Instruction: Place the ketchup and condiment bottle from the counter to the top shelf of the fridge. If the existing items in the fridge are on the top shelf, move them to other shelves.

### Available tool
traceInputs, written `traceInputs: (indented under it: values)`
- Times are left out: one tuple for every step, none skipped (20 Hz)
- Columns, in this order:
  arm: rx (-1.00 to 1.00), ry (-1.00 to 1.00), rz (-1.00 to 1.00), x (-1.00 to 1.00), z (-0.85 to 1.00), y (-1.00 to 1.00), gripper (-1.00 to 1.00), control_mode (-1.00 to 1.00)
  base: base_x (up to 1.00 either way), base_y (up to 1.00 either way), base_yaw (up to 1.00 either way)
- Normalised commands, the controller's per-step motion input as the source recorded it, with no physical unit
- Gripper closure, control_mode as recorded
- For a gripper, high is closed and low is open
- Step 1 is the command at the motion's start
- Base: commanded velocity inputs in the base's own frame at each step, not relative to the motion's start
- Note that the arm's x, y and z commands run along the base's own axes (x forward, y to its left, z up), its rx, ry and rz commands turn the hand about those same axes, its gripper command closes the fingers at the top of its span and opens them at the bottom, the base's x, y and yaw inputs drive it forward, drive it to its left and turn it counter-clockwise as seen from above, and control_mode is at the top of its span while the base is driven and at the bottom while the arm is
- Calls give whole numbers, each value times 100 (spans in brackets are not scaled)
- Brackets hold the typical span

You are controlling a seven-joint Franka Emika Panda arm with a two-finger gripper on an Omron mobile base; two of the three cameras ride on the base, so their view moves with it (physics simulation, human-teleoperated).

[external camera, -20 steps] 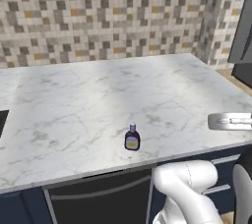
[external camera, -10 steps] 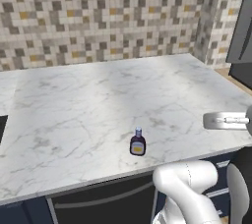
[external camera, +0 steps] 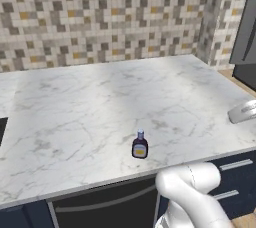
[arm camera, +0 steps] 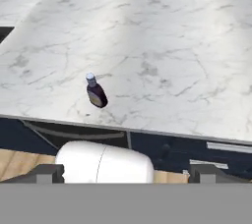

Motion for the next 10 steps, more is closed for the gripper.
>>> traceInputs:
  values:
    - [7,28,47,83,-44,-59,-100,-100,0,0,0]
    - [9,23,49,96,-51,-54,-100,-100,0,0,0]
    - [9,19,51,100,-56,-40,-100,-100,0,0,0]
    - [10,13,53,94,-57,-32,-100,-100,0,0,0]
    - [16,3,55,84,-58,-31,-100,-100,0,0,0]
    - [19,0,55,80,-62,-28,-100,-100,0,0,0]
    - [21,0,54,91,-71,-24,-100,-100,0,0,0]
    - [21,0,52,100,-79,-12,-100,-100,0,0,0]
    - [22,0,49,100,-82,0,-100,-100,0,0,0]
    - [25,0,46,100,-84,0,-100,-100,0,0,0]
